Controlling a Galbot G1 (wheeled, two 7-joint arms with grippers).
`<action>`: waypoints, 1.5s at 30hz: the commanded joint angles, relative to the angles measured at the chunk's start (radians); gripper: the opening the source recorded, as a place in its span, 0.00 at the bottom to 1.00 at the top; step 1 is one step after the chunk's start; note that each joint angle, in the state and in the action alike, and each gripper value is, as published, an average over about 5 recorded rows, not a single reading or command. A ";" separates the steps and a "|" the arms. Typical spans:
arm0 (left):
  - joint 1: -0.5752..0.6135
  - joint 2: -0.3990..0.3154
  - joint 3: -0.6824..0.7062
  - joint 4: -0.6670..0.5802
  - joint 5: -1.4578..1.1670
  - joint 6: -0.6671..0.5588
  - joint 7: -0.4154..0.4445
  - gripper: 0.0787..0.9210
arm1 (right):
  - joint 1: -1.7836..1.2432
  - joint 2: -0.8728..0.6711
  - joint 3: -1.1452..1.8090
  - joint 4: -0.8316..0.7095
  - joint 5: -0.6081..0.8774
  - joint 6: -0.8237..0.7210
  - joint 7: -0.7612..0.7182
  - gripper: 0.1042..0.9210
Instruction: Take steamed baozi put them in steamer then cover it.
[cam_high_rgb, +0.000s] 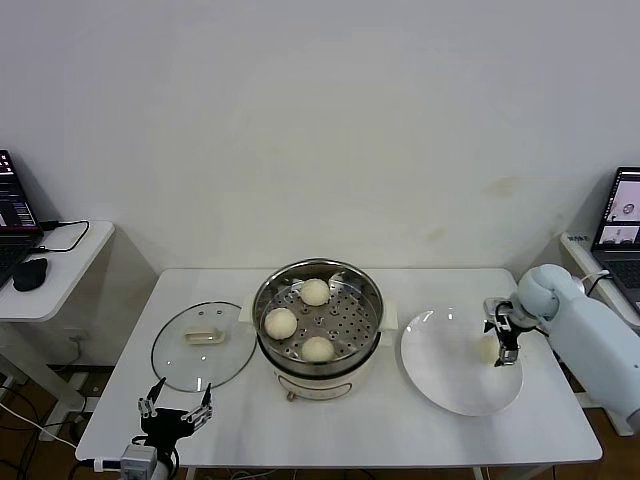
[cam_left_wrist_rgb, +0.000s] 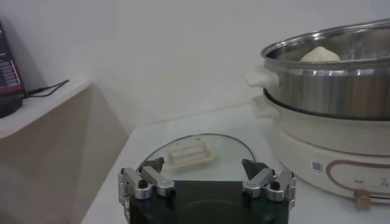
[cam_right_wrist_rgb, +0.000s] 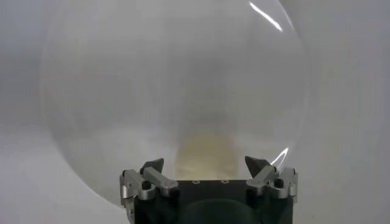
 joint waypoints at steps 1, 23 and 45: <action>-0.004 0.000 -0.001 0.013 0.001 0.000 -0.001 0.88 | 0.009 0.021 -0.012 -0.049 -0.026 0.009 0.018 0.88; -0.005 -0.003 -0.004 0.015 0.002 0.000 -0.002 0.88 | 0.021 0.039 -0.022 -0.087 -0.007 0.005 0.040 0.84; -0.019 -0.006 0.004 0.007 0.029 -0.009 -0.009 0.88 | 0.316 -0.116 -0.218 0.281 0.396 -0.185 -0.044 0.60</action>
